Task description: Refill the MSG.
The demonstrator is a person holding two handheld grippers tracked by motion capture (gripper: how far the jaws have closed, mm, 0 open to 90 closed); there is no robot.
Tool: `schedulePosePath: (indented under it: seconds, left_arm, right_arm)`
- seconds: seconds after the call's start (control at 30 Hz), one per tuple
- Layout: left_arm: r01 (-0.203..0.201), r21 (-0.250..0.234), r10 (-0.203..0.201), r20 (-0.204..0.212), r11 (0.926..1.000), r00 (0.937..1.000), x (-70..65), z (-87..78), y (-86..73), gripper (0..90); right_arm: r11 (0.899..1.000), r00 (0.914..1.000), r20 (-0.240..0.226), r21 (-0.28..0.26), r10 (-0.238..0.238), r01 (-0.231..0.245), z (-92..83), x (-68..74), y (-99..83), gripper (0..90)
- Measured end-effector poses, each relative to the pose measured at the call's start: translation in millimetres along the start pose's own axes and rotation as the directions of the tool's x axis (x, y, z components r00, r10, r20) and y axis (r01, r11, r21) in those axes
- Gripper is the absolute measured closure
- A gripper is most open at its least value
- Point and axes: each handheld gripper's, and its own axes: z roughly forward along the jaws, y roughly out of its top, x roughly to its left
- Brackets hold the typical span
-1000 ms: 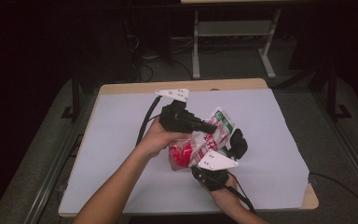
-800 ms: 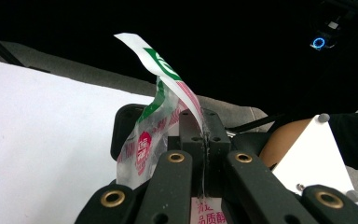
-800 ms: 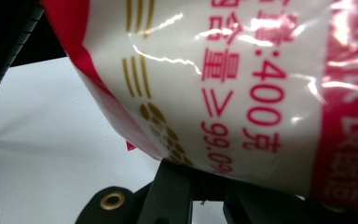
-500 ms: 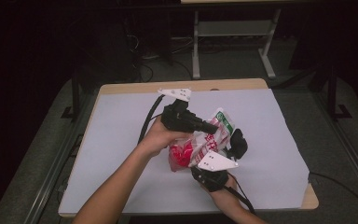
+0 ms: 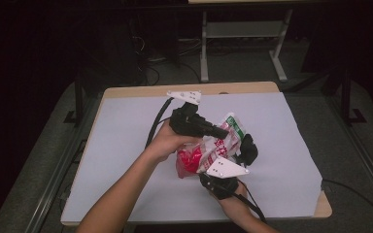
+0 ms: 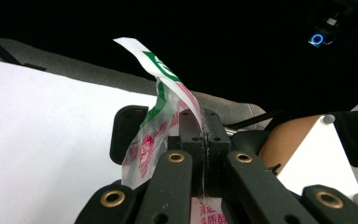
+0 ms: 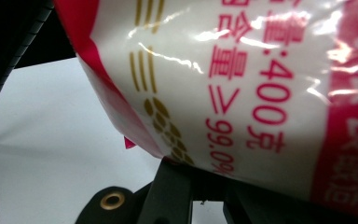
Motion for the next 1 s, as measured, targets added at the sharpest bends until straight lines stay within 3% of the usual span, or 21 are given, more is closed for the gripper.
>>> schedulePosePath:
  seconds: [1.0]
  left_arm:
    - [0.02, -0.004, -0.02, 0.023, 0.9998, 0.9995, 5.6, 0.8, -0.8, 90.0]
  right_arm:
    - [1.0, 0.9999, 0.009, -0.001, -0.006, 0.006, 2.5, 3.9, 0.9, 90.0]
